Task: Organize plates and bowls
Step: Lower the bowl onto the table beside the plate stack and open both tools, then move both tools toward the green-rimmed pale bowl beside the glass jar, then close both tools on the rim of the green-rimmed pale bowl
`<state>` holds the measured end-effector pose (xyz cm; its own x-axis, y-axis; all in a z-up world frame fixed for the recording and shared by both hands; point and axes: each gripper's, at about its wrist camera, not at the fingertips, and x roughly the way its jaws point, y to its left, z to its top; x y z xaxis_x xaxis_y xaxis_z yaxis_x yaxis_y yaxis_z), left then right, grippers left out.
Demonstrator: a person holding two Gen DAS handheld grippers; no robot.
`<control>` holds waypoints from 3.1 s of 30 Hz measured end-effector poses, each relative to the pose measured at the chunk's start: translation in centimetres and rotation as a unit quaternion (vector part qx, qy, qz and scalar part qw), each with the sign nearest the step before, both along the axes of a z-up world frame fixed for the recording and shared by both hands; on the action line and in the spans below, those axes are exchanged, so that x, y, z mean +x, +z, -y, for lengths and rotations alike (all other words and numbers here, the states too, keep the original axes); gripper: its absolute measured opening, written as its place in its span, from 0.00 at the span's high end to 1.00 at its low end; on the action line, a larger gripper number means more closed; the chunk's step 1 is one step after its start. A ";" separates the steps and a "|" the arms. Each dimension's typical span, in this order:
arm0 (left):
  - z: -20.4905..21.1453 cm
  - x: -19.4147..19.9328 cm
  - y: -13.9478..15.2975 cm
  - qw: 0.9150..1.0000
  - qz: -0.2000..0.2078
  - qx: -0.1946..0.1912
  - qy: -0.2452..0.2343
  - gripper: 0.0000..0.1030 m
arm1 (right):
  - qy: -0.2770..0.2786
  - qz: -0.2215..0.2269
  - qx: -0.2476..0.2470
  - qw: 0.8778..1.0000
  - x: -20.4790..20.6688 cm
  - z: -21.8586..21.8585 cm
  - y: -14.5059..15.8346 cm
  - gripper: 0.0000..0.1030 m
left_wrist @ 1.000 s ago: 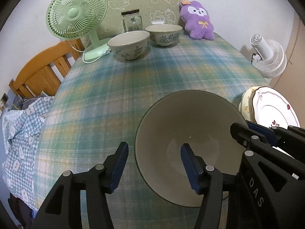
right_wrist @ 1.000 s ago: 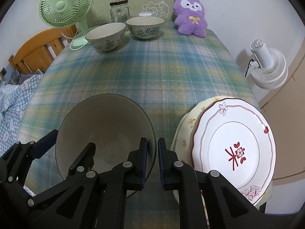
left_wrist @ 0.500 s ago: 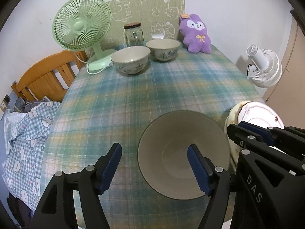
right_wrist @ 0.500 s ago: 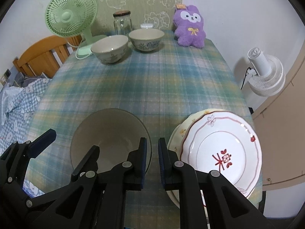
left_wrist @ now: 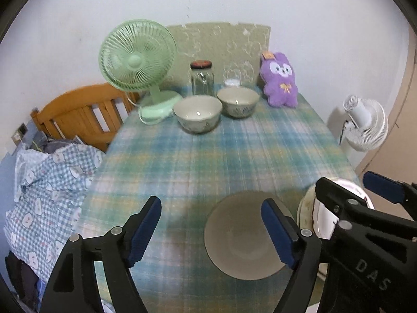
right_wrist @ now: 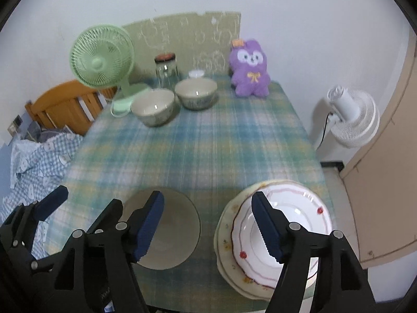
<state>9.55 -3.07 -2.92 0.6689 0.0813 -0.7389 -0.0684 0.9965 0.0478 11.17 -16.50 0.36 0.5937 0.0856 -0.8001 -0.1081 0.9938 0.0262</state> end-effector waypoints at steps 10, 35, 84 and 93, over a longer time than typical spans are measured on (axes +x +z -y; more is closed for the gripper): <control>-0.8 0.1 3.8 0.998 0.049 0.012 0.023 0.09 | 0.009 0.049 -0.005 0.999 0.2 -0.6 4.4 0.18; -5.7 7.7 5.9 0.998 0.062 -0.008 0.012 0.12 | -0.003 0.080 -0.004 0.997 8.1 -5.4 6.9 0.17; -10.9 26.2 -6.2 0.999 0.013 -0.003 -0.029 0.26 | -0.095 0.027 -0.020 0.995 26.3 -12.3 -7.0 0.35; -11.6 27.7 -8.7 1.000 -0.002 -0.009 -0.016 0.43 | -0.106 0.004 -0.006 0.994 28.0 -12.2 -9.9 0.42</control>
